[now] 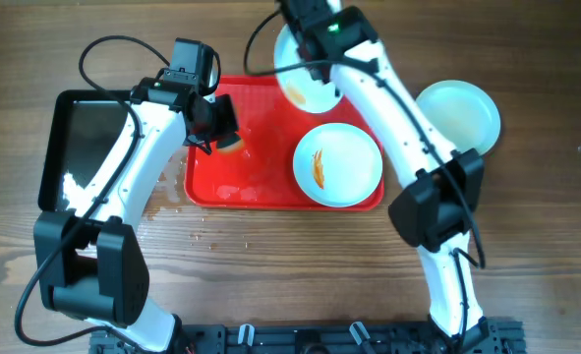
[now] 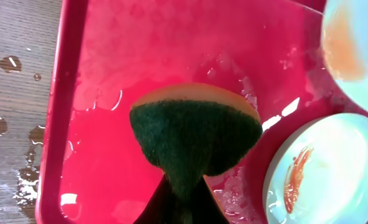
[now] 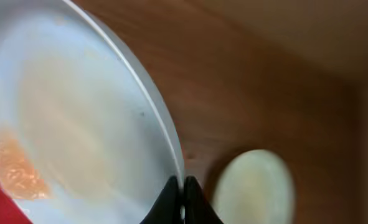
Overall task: Clean dirty plates on tray and stack at the side
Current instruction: 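Lift the top plate with the right gripper and stack it on the cleaned plate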
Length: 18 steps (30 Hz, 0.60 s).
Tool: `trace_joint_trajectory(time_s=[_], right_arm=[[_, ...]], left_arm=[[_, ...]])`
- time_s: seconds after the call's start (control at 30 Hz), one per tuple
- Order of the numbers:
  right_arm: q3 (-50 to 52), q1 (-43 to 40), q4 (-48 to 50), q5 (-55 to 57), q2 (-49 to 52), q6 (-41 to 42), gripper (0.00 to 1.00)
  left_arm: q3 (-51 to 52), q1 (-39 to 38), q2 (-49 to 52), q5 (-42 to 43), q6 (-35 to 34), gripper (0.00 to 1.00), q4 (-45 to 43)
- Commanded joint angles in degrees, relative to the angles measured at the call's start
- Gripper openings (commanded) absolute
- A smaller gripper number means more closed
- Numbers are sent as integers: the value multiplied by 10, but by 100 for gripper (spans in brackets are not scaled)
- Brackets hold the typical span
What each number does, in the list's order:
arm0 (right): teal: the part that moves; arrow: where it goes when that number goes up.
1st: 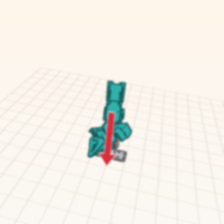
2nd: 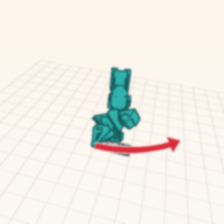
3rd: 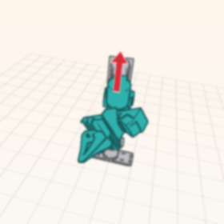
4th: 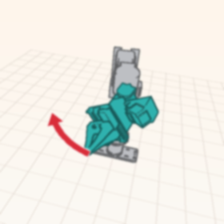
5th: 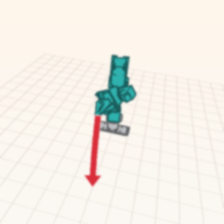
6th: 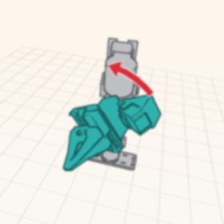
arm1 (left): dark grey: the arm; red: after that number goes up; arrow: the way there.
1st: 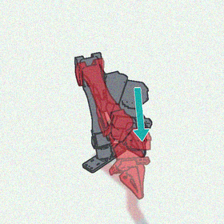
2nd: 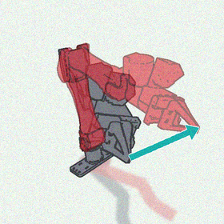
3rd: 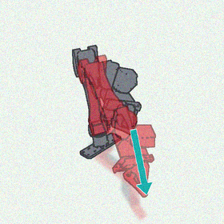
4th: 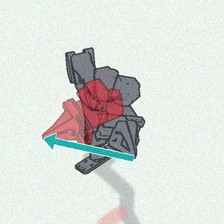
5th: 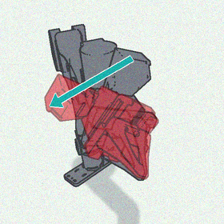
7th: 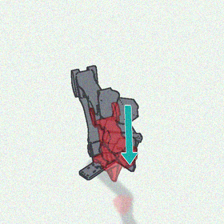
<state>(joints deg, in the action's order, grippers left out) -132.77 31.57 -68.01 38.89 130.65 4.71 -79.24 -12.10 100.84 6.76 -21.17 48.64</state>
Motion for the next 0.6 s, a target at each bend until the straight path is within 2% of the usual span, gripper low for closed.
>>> trace_joint_trajectory(time_s=[0.0, 0.13, 0.4, 0.57], right_arm=[[-10, 50, 8, 181, -19, -47, 4], [-10, 86, 11, 249, -19, -47, 4], [-10, 104, 10, 247, -19, -45, 5], [-10, 94, -3, 181, -19, -40, 4]], left_arm=[[-6, -2, -3, 11, -5, 4, -1], [-6, -2, -3, 11, -5, 4, -2], [-6, -2, -3, 11, -5, 4, -2], [-6, -2, -3, 11, -5, 4, -2]])
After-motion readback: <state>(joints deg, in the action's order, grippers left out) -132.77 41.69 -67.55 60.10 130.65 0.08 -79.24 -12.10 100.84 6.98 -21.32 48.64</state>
